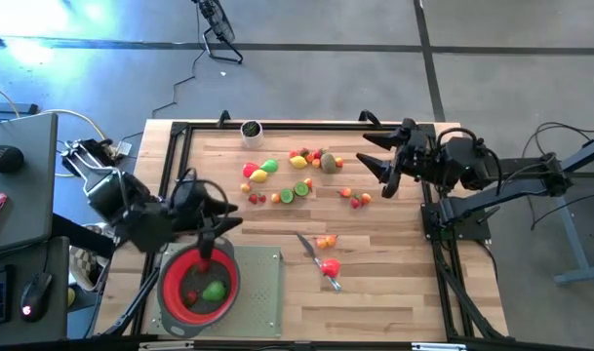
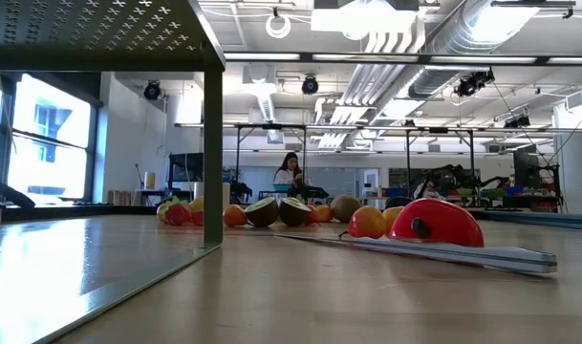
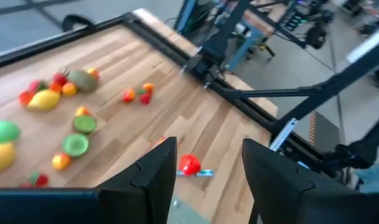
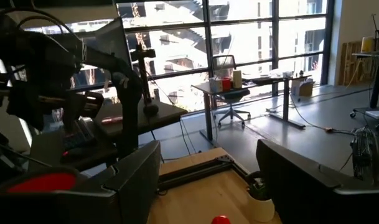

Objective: Pick & Place Fruit
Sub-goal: Put the pear into the red strainer bowl on the shelf

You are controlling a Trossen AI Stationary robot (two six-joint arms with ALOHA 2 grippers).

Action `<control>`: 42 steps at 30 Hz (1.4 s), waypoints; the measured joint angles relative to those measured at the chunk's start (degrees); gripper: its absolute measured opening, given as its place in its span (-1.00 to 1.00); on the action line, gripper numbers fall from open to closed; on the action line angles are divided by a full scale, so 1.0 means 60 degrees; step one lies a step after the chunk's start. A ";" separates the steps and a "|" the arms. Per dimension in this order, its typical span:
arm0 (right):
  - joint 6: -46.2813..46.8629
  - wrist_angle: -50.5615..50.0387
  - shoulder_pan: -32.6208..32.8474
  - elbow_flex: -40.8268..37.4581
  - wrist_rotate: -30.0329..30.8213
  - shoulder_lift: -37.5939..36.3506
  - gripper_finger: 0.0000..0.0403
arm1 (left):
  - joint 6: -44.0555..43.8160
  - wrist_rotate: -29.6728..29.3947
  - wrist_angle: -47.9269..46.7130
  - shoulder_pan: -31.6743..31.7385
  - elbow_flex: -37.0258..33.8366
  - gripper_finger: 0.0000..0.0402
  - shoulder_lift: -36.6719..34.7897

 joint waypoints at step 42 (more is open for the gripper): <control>0.1089 -0.3686 -0.1241 0.0000 -0.0908 -0.0036 0.28 | 0.7268 0.3926 0.3571 0.6273 -0.0003 -0.12 -0.0727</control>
